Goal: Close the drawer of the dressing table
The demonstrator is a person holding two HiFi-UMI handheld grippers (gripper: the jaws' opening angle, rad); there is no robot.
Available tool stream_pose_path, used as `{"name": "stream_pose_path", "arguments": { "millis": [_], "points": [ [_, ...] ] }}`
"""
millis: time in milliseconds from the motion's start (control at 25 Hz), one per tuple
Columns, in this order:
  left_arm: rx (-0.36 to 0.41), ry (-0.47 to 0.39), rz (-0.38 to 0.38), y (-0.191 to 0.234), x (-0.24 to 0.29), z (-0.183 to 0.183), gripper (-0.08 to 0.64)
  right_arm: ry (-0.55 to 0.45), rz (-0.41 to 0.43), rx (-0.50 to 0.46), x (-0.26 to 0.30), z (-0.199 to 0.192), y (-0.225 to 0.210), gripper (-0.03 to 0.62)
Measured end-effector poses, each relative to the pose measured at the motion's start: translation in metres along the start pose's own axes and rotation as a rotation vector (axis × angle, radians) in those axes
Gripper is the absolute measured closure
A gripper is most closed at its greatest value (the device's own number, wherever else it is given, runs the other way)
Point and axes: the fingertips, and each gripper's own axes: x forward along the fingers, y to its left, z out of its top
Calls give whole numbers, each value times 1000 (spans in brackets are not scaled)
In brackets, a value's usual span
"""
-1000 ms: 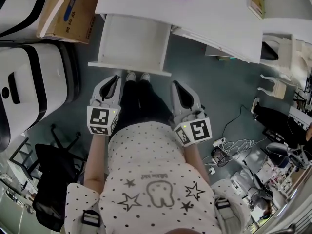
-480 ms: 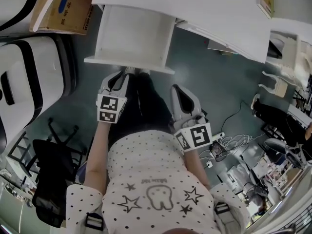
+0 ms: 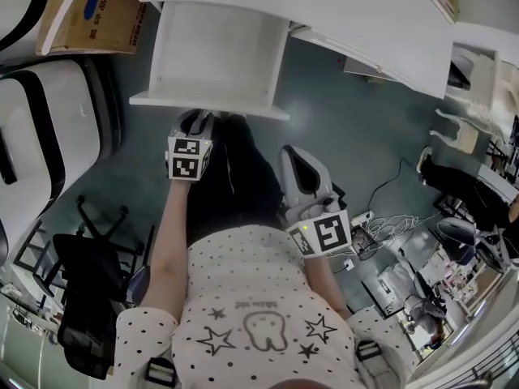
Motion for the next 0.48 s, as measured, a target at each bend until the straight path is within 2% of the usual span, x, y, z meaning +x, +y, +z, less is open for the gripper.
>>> {"name": "stream_pose_path", "arguments": {
  "millis": [120,480],
  "points": [
    [-12,25,-9,-1,10,-4,408,7,-6,8,-1,-4,0,598],
    [-53,66,14,8,30,-15,397,10,-18,22,1,-6,-1,598]
  ]
}}
